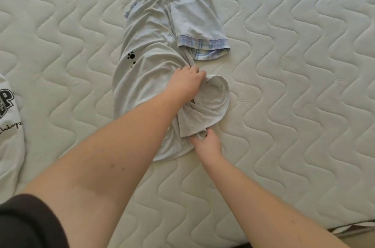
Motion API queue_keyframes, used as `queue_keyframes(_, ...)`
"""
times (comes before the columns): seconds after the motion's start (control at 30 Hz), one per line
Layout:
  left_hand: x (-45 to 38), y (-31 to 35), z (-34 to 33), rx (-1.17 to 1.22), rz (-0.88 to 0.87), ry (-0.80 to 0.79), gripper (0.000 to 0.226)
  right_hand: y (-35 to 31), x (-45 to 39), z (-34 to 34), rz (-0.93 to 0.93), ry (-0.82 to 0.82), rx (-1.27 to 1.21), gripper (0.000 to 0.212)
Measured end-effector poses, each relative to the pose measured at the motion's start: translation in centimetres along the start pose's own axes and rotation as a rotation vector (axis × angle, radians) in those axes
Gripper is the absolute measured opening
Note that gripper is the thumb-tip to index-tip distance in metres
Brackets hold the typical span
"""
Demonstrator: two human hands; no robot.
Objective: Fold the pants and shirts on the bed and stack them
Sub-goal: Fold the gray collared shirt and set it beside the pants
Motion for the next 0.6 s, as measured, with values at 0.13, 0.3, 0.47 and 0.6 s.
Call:
queue_keyframes(0.13,2.5,-0.5,0.8,0.094,0.042,0.075,0.023,0.7,0.3,0.4,0.059,0.001,0.079,0.025)
queue_keyframes(0.3,9.2,-1.3,3.4,0.358,0.094,0.351,0.022,2.8,0.7,4.5,0.005,0.055,-0.156,0.015)
queue_keyframes(0.47,16.8,-1.1,3.9,0.416,0.162,0.421,0.027,5.1,2.1,11.5,0.095,0.111,-0.069,0.017)
queue_keyframes(0.6,22.5,0.5,2.9,0.456,0.178,0.362,0.031,6.8,4.8,16.1,0.121,0.207,-0.021,0.022)
Point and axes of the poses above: each hand's wrist, its own x-axis away from the middle knuckle, its own z-axis out of the back of the hand, y = z × x, the point moved 5 cm from there along -x, towards the middle knuckle, and after that the axes turned 2 degrees about x, right-handed, at the moved point
